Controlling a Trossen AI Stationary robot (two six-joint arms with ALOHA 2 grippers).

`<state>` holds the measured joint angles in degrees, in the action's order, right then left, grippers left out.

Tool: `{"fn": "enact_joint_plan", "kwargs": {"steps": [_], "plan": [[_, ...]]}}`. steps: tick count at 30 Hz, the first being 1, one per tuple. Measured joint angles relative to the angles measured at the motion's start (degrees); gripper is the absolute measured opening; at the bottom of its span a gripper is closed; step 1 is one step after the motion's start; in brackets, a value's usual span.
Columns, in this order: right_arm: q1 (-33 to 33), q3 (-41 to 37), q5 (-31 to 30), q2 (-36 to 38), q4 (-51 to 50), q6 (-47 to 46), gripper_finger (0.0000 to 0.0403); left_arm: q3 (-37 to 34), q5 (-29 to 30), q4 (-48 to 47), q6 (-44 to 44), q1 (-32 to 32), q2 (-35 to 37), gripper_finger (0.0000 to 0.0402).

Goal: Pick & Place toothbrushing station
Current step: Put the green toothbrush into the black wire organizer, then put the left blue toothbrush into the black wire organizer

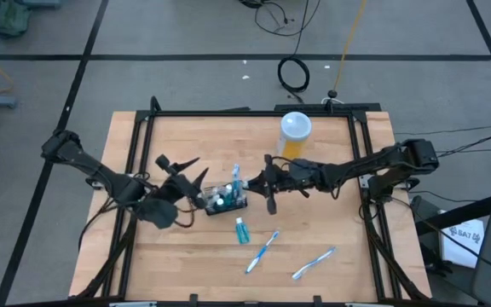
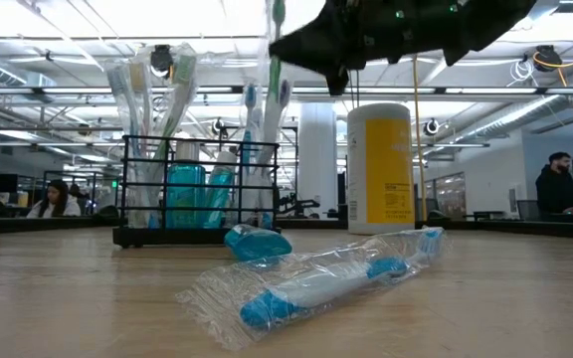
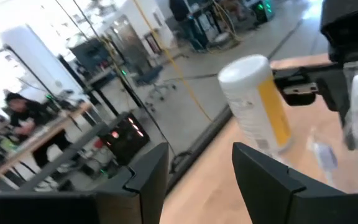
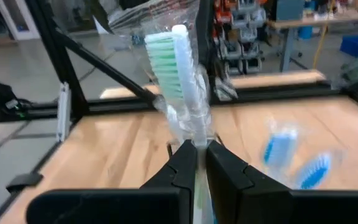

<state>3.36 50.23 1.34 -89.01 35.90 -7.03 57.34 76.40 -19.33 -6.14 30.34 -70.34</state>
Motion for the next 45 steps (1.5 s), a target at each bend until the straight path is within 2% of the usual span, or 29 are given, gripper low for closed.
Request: {"fn": "enact_joint_plan", "kwargs": {"steps": [7,16,20,22,28,33,38,41,45], "plan": [[0.5,0.1,-1.5,-2.9,-0.7,-1.7,0.0018,0.0,-6.3,-7.7,-12.4,-2.7,-0.1,0.0182],[0.4,0.0,-1.3,-8.4,1.0,-2.7,0.0018,0.0,-10.2,-10.4,-19.8,-5.4,0.0,0.0182],[0.3,0.0,-1.3,-9.1,1.3,-2.5,0.0026,0.0,-14.3,-11.5,-19.3,-6.5,-0.1,0.0182],[0.3,0.0,-1.3,-9.3,1.1,-2.5,0.0034,0.0,-14.5,-11.5,-18.7,-6.6,-0.1,0.0182],[0.3,-0.1,-1.3,-9.3,0.3,-2.8,0.0067,0.0,-14.2,-11.4,-9.3,-6.6,-0.1,0.0182],[0.4,-0.1,-1.6,-6.0,-3.5,-2.7,0.0097,0.0,-13.2,-11.3,-10.4,-6.6,-0.1,0.0182],[1.4,-0.1,-6.0,1.2,-16.1,-2.9,0.0123,0.0,-13.1,-11.3,-13.2,-6.7,-0.1,0.0182],[3.1,-0.1,-5.8,5.0,-23.8,-6.1,0.0133,0.0,-13.4,-11.3,-13.5,-7.3,-0.1,0.0182],[6.2,-0.1,-5.8,9.3,-29.4,-10.6,0.0139,0.0,-13.4,-11.3,-13.8,-8.4,-0.1,0.0182]]}}
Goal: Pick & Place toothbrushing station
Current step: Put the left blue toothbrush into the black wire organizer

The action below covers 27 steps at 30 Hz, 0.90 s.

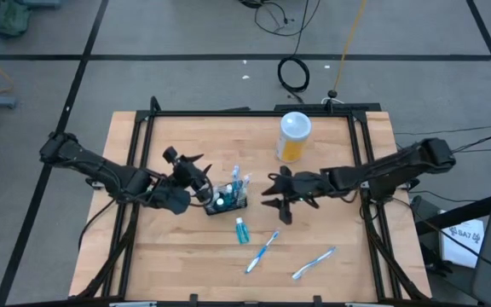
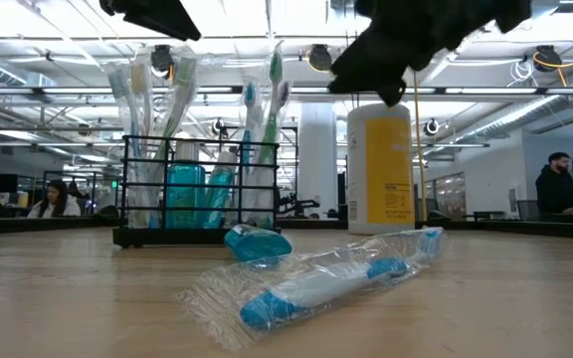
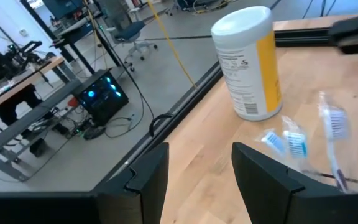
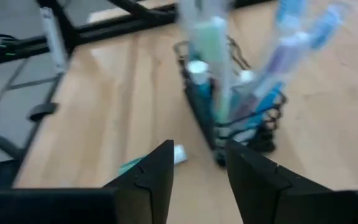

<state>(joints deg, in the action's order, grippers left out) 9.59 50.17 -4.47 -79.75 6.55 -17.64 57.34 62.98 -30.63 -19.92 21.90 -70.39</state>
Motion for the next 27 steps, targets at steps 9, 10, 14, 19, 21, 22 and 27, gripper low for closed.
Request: {"fn": "enact_joint_plan", "kwargs": {"steps": [9,10,14,19,21,22,27], "plan": [[7.1,0.0,0.0,2.1,-2.7,1.3,0.0135,0.0,-7.6,0.7,-0.1,-2.6,-0.1,0.0182],[7.6,0.0,0.0,2.0,-2.7,2.3,0.0136,0.0,-8.4,0.8,0.6,-2.6,-0.1,0.0182],[9.0,0.0,0.2,1.9,-3.0,6.1,0.0136,0.0,-9.7,0.8,1.5,-1.3,0.6,0.0182],[9.3,0.0,0.2,1.8,-3.0,10.3,0.0137,0.0,-9.9,0.7,5.9,0.8,7.2,0.0182],[9.3,0.0,0.1,1.8,-2.9,11.5,0.0137,0.0,-10.6,0.7,7.8,0.9,11.1,0.0182],[9.3,-0.1,0.1,1.8,-2.6,11.6,0.0137,0.0,-11.1,0.3,8.7,0.7,13.3,0.0182],[9.3,-4.7,0.0,-0.1,11.0,15.8,0.0142,-0.1,-16.1,-6.2,10.3,-1.9,22.9,0.0182]]}}
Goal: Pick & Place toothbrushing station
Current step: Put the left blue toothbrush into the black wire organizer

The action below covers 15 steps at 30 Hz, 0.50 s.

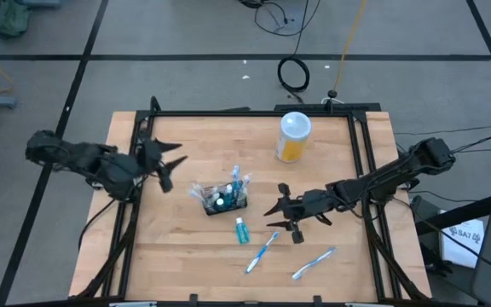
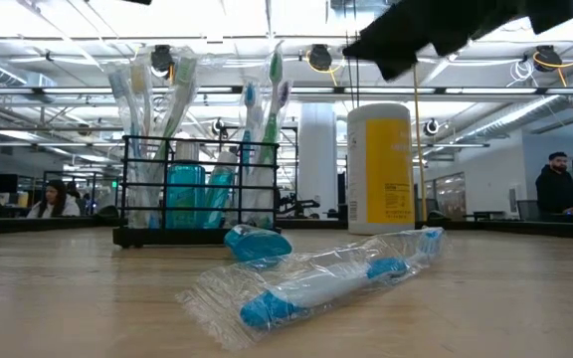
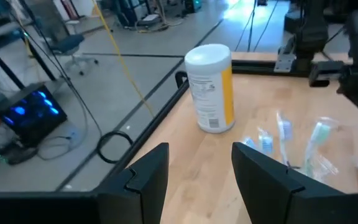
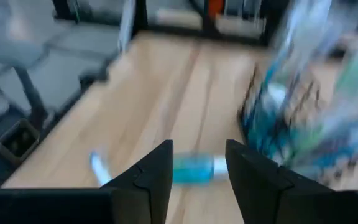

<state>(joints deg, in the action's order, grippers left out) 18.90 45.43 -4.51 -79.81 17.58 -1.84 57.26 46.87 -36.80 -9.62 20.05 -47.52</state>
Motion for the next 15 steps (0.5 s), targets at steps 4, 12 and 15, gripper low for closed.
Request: {"fn": "enact_joint_plan", "kwargs": {"steps": [4,12,15], "plan": [[-0.9,-3.4,0.1,-0.8,13.9,2.9,0.0149,-3.8,-5.0,0.1,-3.8,-1.8,4.1,0.0182],[-0.8,-4.9,0.3,-1.0,15.9,0.2,0.0154,-11.9,-7.5,5.8,-1.2,-2.2,4.8,0.0182],[-0.8,-4.9,0.2,-1.0,15.9,-0.4,0.0155,-13.2,-7.5,6.1,1.8,-2.1,4.2,0.0182]]}}
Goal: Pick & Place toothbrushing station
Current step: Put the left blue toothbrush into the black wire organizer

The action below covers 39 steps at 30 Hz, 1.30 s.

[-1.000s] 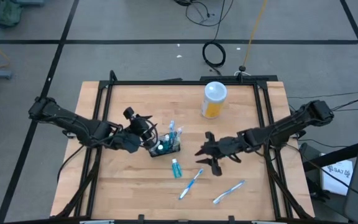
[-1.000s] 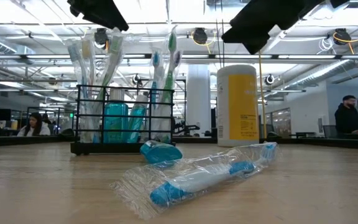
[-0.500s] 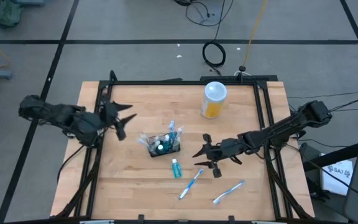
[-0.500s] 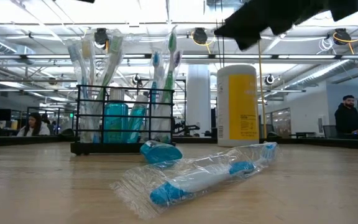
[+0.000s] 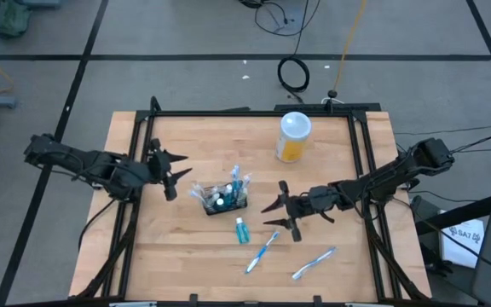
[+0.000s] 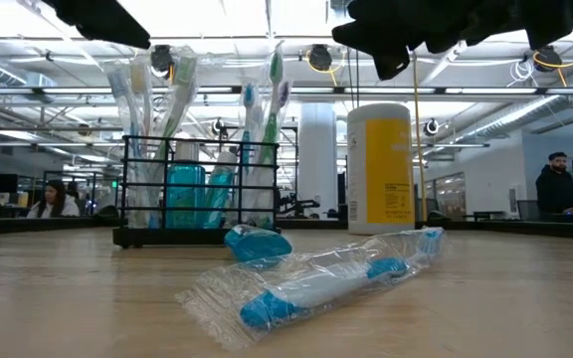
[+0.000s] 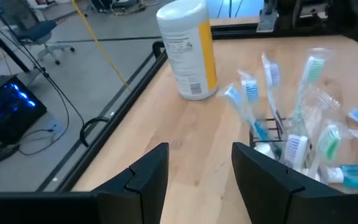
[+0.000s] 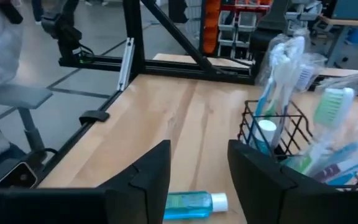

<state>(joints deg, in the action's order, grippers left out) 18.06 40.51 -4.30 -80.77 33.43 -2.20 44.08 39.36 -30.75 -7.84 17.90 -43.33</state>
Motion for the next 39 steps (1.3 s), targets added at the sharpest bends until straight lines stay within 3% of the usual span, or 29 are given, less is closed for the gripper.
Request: {"fn": "enact_joint_plan", "kwargs": {"steps": [15,22,31,39], "plan": [[-6.1,0.0,0.0,0.0,5.5,17.3,0.0155,-0.1,-2.3,1.0,0.2,0.0,-0.3,0.0182],[-10.4,0.0,0.1,0.0,11.1,19.6,0.0155,-0.1,-2.3,1.0,0.2,0.0,-0.3,0.0182],[-14.7,0.0,16.7,0.0,15.2,19.6,0.0155,-0.1,-2.3,1.0,0.1,0.0,-0.3,0.0182],[-15.1,0.0,18.0,0.0,16.1,20.0,0.0155,-0.1,-2.3,1.0,0.1,0.0,-0.3,0.0182]]}}
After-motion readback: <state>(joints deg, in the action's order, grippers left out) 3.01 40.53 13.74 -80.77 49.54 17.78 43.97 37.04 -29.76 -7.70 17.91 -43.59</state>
